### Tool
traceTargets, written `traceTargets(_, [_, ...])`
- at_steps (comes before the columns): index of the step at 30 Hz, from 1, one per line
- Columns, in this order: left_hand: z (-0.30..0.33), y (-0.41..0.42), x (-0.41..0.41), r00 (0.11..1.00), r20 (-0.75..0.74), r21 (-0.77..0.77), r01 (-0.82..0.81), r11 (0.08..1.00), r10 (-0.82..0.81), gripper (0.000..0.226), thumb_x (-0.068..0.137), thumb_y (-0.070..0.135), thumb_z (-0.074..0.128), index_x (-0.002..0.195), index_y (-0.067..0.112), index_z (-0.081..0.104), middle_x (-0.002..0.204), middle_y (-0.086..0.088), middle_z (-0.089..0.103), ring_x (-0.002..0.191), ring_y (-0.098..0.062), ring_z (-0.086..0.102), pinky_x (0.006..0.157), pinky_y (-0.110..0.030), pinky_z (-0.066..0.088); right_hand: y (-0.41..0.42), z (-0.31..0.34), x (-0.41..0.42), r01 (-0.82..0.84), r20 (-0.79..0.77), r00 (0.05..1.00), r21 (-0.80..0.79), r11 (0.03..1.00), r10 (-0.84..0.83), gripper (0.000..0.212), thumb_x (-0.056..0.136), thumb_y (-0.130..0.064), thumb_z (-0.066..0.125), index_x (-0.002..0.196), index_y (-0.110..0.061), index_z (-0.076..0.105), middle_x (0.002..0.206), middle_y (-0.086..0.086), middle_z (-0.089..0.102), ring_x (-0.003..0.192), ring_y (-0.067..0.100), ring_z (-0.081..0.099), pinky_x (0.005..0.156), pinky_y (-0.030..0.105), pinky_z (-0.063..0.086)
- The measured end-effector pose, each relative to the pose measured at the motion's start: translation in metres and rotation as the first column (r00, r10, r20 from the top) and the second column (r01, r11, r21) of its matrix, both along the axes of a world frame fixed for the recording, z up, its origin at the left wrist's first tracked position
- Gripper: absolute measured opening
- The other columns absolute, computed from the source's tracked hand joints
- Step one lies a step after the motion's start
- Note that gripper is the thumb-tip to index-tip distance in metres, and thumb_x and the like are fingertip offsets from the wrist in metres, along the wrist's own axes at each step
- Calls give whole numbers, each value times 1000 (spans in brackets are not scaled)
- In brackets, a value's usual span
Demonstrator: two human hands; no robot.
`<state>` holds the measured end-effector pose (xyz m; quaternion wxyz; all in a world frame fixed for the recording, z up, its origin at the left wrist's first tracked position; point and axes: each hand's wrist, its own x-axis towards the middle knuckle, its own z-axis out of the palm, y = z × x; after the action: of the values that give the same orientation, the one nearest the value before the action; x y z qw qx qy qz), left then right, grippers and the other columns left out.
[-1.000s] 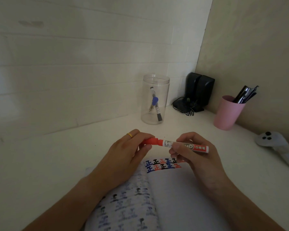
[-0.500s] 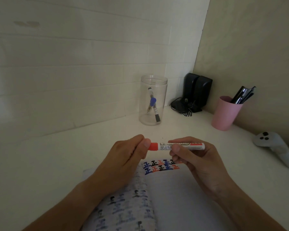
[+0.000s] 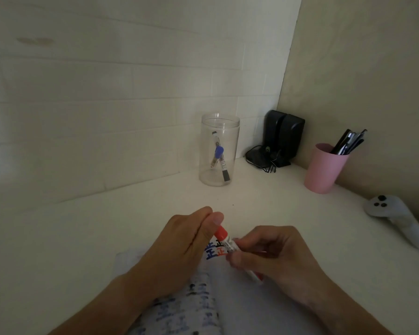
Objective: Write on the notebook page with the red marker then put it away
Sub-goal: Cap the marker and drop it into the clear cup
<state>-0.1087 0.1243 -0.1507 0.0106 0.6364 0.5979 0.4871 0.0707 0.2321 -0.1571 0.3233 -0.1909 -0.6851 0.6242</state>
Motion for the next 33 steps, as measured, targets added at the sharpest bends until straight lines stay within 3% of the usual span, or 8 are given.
traceTargets(4, [1, 4, -9, 986, 162, -51, -41, 998, 48, 43, 98, 54, 33, 63, 34, 47, 55, 13, 46, 49, -9, 40, 52, -18, 38, -3, 4, -7, -62, -68, 996, -55, 997, 58, 23, 74, -1, 81, 95, 3, 75, 84, 26, 77, 69, 25, 71, 65, 27, 57])
traceTargets(7, [2, -2, -11, 999, 14, -3, -48, 999, 48, 41, 100, 57, 25, 65, 40, 37, 56, 9, 41, 48, -10, 35, 51, -13, 31, -3, 9, -8, -98, -37, 995, -39, 994, 96, 34, 81, -8, 78, 115, -11, 74, 89, 24, 79, 82, 28, 75, 78, 29, 57])
traceTargets(11, [9, -10, -23, 971, -186, -18, -157, 987, 151, 40, 100, 55, 19, 76, 29, 37, 58, 6, 40, 54, -16, 41, 55, -22, 35, -3, 16, -7, -91, -89, 993, -175, 980, 76, 55, 84, 1, 67, 135, -20, 62, 101, 25, 75, 90, 23, 71, 76, 29, 56])
traceTargets(14, [2, 2, -31, 903, -347, -69, -293, 954, 252, 38, 99, 56, 22, 89, 31, 47, 68, 13, 48, 64, -10, 47, 64, -26, 42, 6, 9, -6, -114, -45, 993, -270, 956, 105, 63, 85, 6, 64, 139, -26, 60, 103, 23, 69, 91, 29, 66, 77, 36, 58])
traceTargets(17, [-4, 3, -41, 875, -378, -88, -358, 930, 301, 39, 99, 56, 25, 96, 30, 54, 77, 13, 52, 73, -10, 50, 71, -32, 46, 0, 14, -8, -75, 5, 997, -290, 954, 79, 61, 87, 8, 62, 137, -27, 62, 102, 24, 69, 92, 33, 66, 82, 42, 58])
traceTargets(22, [-11, 1, -51, 842, -398, -93, -432, 897, 365, 44, 98, 57, 25, 104, 30, 59, 90, 8, 61, 84, -14, 58, 73, -32, 45, 9, 67, -31, 223, 33, 974, 88, 971, -226, 49, 91, -5, 69, 135, -22, 56, 98, 13, 80, 97, 24, 76, 83, 37, 61])
traceTargets(29, [-12, 2, -55, 842, -373, -111, -457, 882, 390, 41, 98, 56, 27, 109, 32, 58, 97, 8, 64, 91, -15, 60, 78, -33, 45, 62, 161, -93, 667, -339, 743, 308, 679, -577, 45, 89, -7, 71, 124, -18, 45, 97, 8, 77, 80, 16, 75, 65, 12, 55])
traceTargets(33, [-14, 6, -56, 847, -375, -122, -447, 886, 376, 42, 99, 57, 26, 111, 33, 58, 99, 9, 65, 92, -13, 60, 80, -34, 48, 89, 164, -122, 710, -316, 688, 480, 515, -654, 43, 84, -3, 74, 118, -14, 49, 96, 3, 74, 75, 11, 72, 70, 21, 60])
